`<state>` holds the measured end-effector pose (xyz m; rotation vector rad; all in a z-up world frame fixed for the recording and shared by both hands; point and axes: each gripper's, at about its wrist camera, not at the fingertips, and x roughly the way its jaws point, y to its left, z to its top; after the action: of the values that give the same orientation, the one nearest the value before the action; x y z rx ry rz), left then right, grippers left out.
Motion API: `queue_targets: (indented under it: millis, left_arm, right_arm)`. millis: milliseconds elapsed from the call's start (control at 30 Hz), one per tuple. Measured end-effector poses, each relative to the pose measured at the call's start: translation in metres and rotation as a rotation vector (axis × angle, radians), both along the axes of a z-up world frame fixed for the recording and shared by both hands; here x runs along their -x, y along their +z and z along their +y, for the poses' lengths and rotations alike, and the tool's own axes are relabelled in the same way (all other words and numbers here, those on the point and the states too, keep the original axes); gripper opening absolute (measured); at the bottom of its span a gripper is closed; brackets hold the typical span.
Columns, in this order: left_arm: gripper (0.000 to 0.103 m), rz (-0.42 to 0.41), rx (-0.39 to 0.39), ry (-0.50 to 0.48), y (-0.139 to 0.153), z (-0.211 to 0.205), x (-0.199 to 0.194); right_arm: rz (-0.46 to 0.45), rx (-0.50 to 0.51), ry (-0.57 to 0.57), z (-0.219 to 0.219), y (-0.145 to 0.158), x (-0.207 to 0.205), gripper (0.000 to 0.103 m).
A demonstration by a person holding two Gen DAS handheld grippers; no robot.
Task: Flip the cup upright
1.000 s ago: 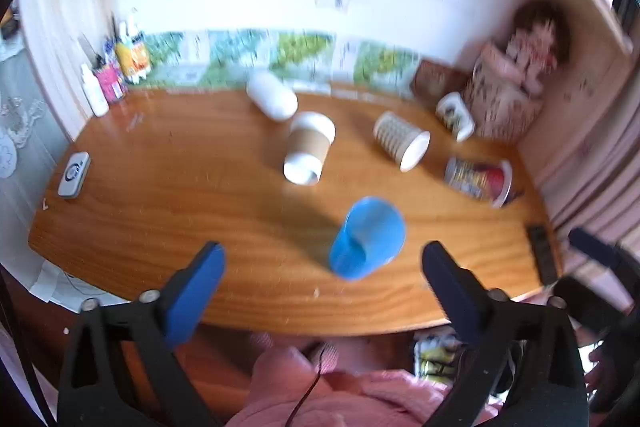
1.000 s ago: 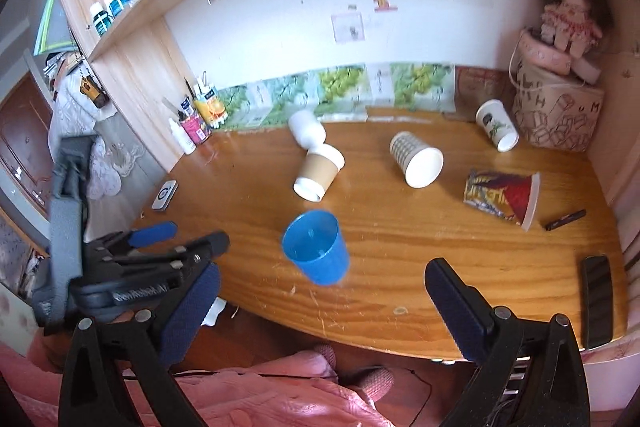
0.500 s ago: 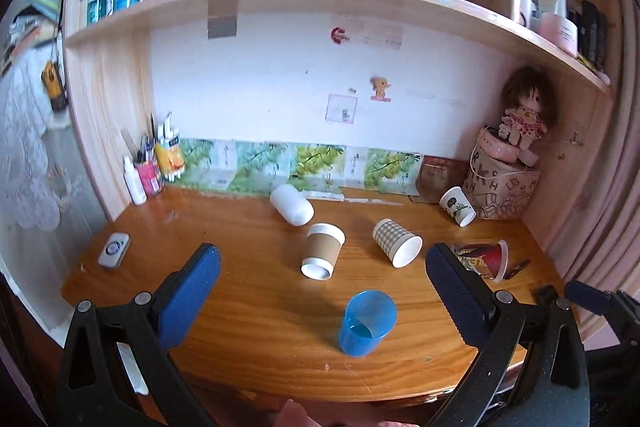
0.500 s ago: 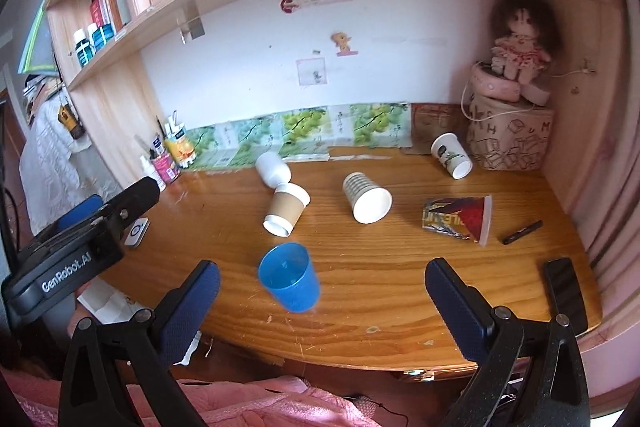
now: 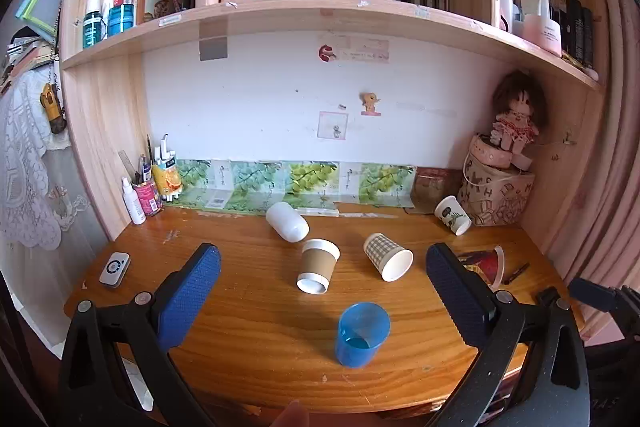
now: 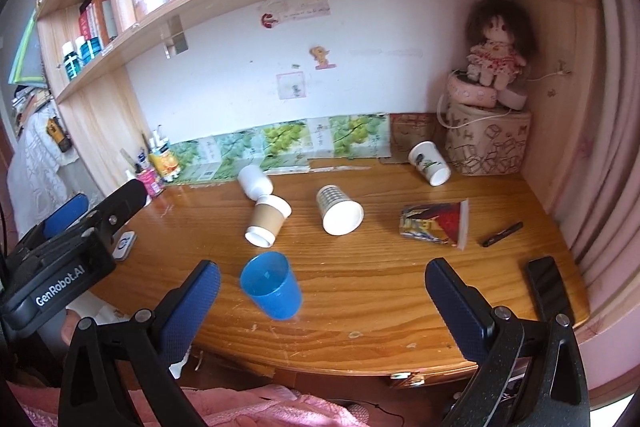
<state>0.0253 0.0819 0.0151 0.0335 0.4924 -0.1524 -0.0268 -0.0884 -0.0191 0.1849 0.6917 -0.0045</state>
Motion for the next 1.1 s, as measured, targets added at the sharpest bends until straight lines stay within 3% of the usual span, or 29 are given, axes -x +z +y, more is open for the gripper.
queue_targets:
  millis: [367, 1100]
  left_arm:
    - [0.102, -0.028, -0.024, 0.008, 0.003, -0.005, -0.005]
    - [0.102, -0.027, -0.057, -0.034, 0.002, -0.022, -0.021]
  right_arm:
    - [-0.018, -0.004, 0.056, 0.005, 0.001, -0.010, 0.103]
    - [0.000, -0.043, 0.014, -0.010, -0.004, -0.024, 0.103]
